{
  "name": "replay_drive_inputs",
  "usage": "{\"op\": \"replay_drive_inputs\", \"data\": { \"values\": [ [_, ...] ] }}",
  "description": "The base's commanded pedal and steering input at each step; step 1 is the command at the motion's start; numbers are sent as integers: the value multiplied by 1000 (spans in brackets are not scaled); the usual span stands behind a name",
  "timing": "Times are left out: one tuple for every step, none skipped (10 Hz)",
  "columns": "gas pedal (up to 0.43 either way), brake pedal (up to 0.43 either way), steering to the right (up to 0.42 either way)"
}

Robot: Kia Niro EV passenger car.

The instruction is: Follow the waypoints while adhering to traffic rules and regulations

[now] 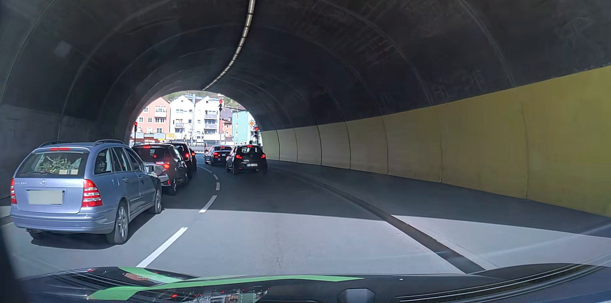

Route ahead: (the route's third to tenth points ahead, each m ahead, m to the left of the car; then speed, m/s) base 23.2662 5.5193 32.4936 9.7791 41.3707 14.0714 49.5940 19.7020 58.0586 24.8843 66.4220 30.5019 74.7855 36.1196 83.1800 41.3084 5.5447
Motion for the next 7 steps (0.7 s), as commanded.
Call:
{"op": "replay_drive_inputs", "data": {
  "values": [
    [0,152,-77],
    [0,152,-78],
    [0,159,-78],
    [0,159,-80],
    [0,159,-82],
    [0,159,-86],
    [0,159,-92]
  ]
}}
